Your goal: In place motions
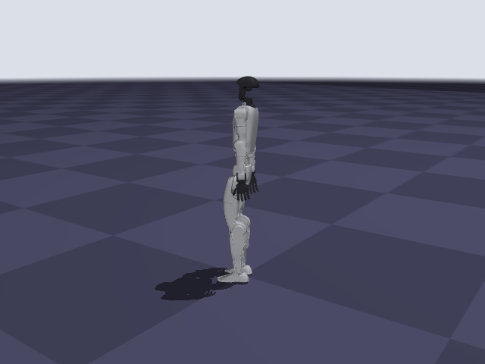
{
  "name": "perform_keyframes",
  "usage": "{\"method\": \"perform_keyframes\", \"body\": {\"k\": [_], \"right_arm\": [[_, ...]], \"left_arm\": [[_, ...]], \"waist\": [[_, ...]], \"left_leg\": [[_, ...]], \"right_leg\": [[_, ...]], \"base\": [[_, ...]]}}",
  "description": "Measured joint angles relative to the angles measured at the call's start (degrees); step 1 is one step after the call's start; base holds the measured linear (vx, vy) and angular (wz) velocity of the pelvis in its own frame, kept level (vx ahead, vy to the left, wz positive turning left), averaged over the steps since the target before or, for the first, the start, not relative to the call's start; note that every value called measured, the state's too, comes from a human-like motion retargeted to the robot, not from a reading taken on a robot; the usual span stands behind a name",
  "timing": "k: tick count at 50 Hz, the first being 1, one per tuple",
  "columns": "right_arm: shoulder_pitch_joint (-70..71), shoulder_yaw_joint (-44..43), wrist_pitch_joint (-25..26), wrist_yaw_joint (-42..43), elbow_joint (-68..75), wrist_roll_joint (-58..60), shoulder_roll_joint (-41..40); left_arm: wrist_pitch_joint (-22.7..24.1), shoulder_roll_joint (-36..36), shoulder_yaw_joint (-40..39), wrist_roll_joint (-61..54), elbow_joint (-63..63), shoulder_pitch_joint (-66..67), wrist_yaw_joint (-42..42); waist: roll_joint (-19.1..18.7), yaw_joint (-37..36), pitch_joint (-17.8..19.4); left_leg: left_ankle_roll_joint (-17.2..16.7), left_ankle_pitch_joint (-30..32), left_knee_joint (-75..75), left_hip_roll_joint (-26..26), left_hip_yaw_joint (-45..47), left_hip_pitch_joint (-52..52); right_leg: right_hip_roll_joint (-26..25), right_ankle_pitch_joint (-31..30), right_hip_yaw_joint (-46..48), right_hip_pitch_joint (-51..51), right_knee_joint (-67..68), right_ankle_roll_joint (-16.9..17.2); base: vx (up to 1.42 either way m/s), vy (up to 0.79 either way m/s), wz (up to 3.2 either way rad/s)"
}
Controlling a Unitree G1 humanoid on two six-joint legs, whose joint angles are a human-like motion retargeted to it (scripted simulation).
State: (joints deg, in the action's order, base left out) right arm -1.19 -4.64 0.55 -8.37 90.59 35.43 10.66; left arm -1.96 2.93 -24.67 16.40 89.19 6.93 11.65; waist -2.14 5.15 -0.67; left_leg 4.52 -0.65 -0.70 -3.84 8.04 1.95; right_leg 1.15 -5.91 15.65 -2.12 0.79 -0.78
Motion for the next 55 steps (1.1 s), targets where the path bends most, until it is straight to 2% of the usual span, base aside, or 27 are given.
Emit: {"method": "perform_keyframes", "body": {"k": [55], "right_arm": [[0.5, 0.4, -0.4, -0.1, 0.3, 0.8, 0.5]], "left_arm": [[0.2, 0.3, 0.4, -0.4, 0.1, -0.2, 0.0]], "waist": [[0.3, 0.2, 0.4]], "left_leg": [[-0.4, -0.4, -0.2, 0.1, -0.4, 0.3]], "right_leg": [[0.5, -0.6, 0.6, -0.3, 0.1, 0.4]], "base": [[0.0, 0.0, 0.0]]}}
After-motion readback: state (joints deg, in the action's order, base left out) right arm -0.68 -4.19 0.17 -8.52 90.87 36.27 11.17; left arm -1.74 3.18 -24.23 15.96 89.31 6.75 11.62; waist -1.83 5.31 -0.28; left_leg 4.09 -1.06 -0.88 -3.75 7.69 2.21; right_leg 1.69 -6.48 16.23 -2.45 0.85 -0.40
